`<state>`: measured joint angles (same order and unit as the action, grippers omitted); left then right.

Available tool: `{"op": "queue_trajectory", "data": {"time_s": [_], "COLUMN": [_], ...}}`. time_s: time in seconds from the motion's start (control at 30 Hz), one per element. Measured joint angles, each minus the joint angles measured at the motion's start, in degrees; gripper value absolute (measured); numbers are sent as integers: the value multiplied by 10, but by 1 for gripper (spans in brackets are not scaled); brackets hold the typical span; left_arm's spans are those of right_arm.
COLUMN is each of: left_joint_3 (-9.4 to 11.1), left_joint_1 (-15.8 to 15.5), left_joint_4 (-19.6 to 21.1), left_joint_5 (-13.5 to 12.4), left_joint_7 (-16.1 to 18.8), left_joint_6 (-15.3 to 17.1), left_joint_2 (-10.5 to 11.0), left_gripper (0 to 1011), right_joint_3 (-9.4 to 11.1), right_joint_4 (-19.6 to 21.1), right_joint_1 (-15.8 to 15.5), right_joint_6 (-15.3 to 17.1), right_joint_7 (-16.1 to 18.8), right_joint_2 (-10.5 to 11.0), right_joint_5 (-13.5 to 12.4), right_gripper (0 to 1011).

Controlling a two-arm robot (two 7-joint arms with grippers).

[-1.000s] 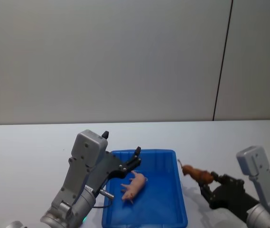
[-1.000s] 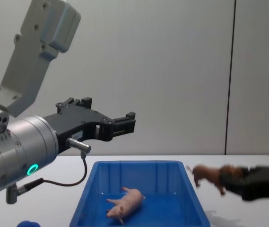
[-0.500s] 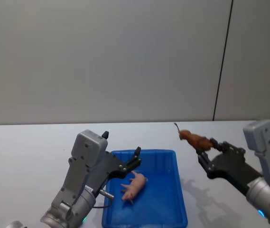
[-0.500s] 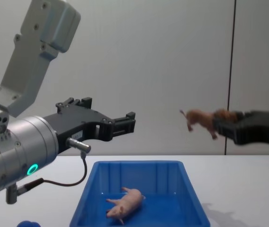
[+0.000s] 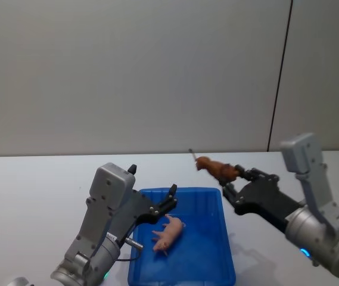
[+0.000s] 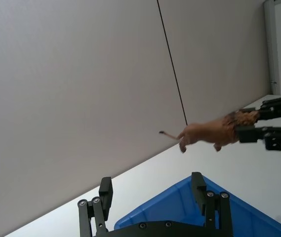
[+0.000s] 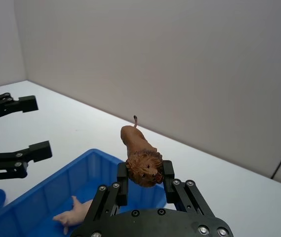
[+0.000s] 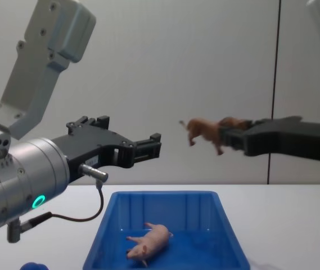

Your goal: Pick up the two dolls from the table and place them into the box.

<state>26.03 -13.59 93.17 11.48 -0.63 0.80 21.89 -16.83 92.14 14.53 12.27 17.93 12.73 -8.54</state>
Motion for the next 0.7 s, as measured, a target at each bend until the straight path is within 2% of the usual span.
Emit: {"op": "queue_trajectory", "data": {"time_s": [0.17, 0.27, 0.47, 0.5, 0.53, 0.67, 0.7], "left_joint_3": [0, 0, 0, 0, 0, 0, 0], "left_joint_1": [0, 0, 0, 0, 0, 0, 0], "left_joint_4": [0, 0, 0, 0, 0, 0, 0], "left_joint_5": [0, 0, 0, 0, 0, 0, 0], "left_joint_7": [0, 0, 0, 0, 0, 0, 0], "left_joint_6": [0, 0, 0, 0, 0, 0, 0], "left_joint_2": [0, 0, 0, 0, 0, 0, 0], "left_gripper": [1002, 1001, 1001, 1002, 1002, 1001, 1001], "right_joint_3": [-10, -14, -24, -24, -25, -24, -23], "right_joint_4": [-26, -41, -74, -76, -79, -82, -82], "right_joint_1": [16, 22, 34, 35, 36, 35, 34], "right_joint_6": [18, 24, 33, 34, 34, 31, 28], "right_joint_7": [22, 32, 53, 55, 58, 62, 62], "right_joint_2": [-14, -20, -31, -32, -32, -30, -28], "right_joint_5": [0, 1, 7, 7, 7, 7, 6], "right_gripper": [394, 451, 681, 690, 759, 865, 865]}}
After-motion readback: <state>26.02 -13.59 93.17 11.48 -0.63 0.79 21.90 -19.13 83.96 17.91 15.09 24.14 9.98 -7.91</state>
